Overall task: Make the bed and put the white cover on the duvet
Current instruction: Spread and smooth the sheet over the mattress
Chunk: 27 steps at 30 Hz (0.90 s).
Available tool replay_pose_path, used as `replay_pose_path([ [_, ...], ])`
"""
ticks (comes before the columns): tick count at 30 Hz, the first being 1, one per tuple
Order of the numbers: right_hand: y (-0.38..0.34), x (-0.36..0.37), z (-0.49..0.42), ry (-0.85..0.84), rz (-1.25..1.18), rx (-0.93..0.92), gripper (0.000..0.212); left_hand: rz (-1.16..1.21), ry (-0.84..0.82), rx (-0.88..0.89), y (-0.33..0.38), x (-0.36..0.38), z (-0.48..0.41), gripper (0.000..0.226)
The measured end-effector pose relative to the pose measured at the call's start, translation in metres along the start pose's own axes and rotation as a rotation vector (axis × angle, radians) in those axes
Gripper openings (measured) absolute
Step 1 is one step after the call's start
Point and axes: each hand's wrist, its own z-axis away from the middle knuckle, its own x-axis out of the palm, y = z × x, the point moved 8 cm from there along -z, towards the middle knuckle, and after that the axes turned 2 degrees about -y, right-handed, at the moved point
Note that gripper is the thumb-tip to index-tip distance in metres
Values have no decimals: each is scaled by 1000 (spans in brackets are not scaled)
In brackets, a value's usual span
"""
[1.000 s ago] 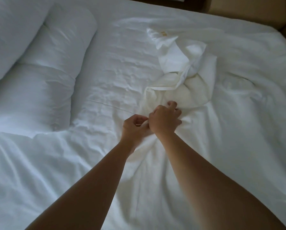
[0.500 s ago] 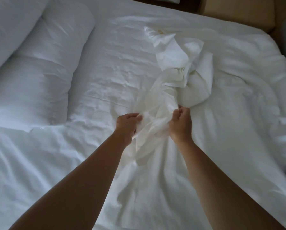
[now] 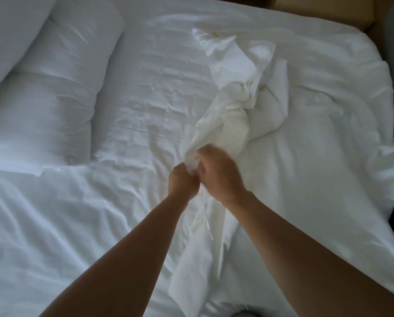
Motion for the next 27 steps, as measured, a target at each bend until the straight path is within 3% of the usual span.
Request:
replay_pose_path([
  [2,-2,32,6,-355,-2,93,12,112,17,1,-1,-4,5,18],
  [4,12,37,16,-542,78,230,14,265,35,-38,-9,-3,14,14],
  [7,20,31,33,-757,372,137,39,382,63,-45,-13,-2,24,8],
  [9,27,16,42,-832,664,77,41,376,79,-35,-15,-5,20,16],
  [12,57,-11,65,-1027,997,185,39,276,129,51,-8,-33,12,16],
  [14,82,-39,75,-1100,1067,284,44,184,179,140,9,-56,12,13],
  [18,112,-67,84,-1081,1036,476,56,160,199,130,26,-52,36,22],
  [20,112,-60,88,-1007,1067,584,67,216,106,15,15,-27,55,51],
  [21,108,-49,92,-941,970,599,60,258,36,-38,8,-11,64,71],
  [24,82,-22,92,-694,671,367,65,314,-123,-147,-13,27,81,109],
  [27,60,-14,100,-575,608,100,71,370,-194,-156,-19,44,81,101],
])
